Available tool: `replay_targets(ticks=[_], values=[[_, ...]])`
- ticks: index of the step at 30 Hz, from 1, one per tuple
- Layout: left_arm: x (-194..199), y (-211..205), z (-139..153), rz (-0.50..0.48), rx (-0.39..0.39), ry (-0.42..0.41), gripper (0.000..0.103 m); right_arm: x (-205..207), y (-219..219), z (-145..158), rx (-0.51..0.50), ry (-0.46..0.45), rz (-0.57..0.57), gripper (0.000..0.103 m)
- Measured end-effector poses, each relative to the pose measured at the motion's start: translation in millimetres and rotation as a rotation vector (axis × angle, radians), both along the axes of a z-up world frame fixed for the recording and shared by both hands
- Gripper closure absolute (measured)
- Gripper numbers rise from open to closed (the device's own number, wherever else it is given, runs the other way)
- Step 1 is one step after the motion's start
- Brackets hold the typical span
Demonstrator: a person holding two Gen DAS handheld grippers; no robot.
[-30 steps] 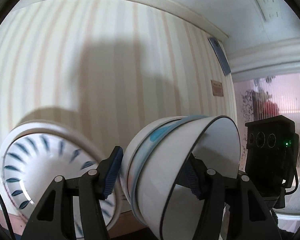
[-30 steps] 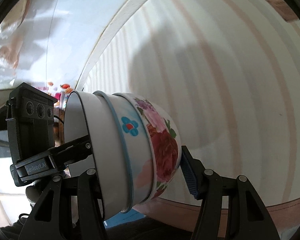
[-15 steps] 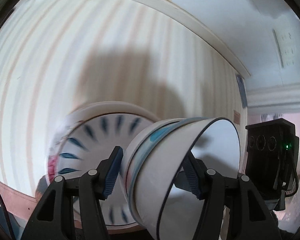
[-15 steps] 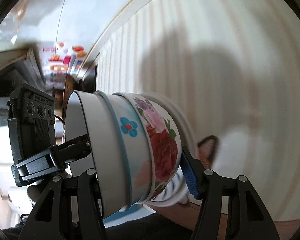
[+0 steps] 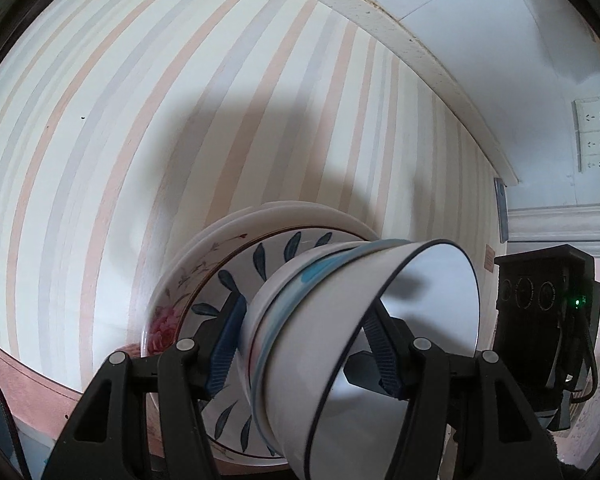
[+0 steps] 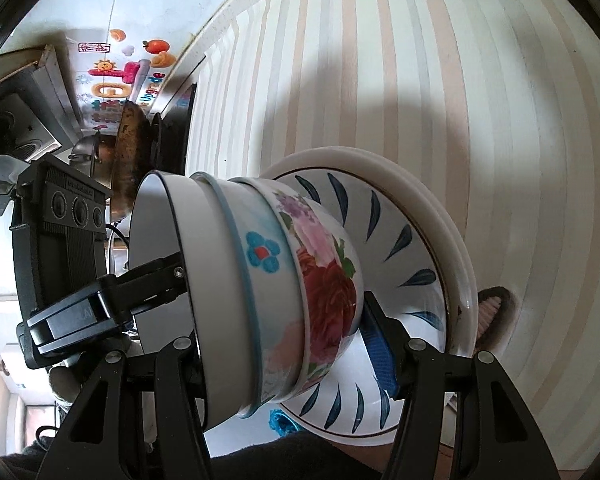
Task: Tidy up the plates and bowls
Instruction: 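Carry the bowl stack with both grippers and lower it onto the plate stack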
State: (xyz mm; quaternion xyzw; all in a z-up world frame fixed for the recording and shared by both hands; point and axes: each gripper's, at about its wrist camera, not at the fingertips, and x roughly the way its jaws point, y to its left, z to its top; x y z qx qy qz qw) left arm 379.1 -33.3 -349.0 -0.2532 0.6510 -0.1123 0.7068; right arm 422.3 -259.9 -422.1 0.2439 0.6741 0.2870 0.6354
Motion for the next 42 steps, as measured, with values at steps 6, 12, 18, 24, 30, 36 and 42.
replay_targets(ticks=[6,12,18,24,30,36,42], values=[[-1,-1,1,-0.011,0.011,-0.007,0.046,1,9,0,-0.018,-0.002,0.005,0.042],[-3,-1,1,-0.014,0.021,-0.011,0.046,1,19,2,-0.034,-0.007,0.005,0.042],[-5,-2,1,-0.018,0.032,-0.017,0.046,2,23,1,-0.047,0.005,-0.002,0.042],[-9,-3,10,-0.029,0.107,-0.033,0.046,2,28,3,-0.069,0.006,0.007,0.041],[-16,-4,29,-0.047,0.205,-0.073,0.046,-3,27,13,-0.133,-0.029,0.006,0.040],[-33,2,58,-0.065,0.257,-0.143,0.046,-12,24,49,-0.193,-0.122,-0.018,0.035],[-59,13,94,-0.095,0.326,-0.268,0.014,-44,28,99,-0.310,-0.240,-0.087,0.011]])
